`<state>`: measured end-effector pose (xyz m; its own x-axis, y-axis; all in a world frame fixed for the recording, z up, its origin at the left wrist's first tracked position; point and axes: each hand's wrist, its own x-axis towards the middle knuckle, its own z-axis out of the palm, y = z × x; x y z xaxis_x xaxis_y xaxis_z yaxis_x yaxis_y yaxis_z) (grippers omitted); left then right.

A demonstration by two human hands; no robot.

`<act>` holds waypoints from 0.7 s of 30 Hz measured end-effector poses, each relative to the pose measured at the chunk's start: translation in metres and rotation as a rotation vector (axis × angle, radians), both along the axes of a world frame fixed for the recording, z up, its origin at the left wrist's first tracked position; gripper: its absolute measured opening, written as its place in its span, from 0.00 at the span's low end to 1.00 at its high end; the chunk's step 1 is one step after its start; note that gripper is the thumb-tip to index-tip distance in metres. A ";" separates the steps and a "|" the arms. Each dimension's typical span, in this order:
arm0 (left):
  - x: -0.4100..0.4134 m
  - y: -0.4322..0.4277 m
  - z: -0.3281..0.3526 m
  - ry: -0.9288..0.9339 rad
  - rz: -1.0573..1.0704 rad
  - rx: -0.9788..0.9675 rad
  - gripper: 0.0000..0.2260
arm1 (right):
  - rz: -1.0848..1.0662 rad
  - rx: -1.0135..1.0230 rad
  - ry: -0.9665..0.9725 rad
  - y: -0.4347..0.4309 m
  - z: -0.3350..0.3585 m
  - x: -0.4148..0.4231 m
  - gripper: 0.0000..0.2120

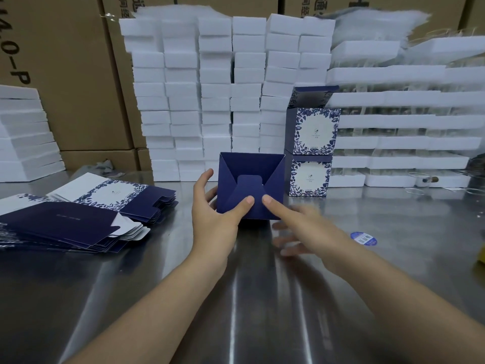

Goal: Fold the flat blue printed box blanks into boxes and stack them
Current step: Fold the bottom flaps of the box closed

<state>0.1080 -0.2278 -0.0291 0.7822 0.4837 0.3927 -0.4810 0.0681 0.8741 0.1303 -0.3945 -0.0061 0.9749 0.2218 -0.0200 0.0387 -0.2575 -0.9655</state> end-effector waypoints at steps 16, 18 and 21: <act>-0.007 -0.014 0.002 -0.023 -0.002 -0.057 0.32 | 0.061 0.421 0.241 0.014 -0.009 -0.006 0.26; -0.006 -0.013 0.002 0.002 0.007 -0.070 0.28 | 0.020 0.456 0.216 0.014 -0.008 -0.004 0.22; -0.006 -0.015 0.002 0.109 0.014 -0.040 0.25 | -0.051 0.476 0.190 0.015 -0.009 -0.001 0.18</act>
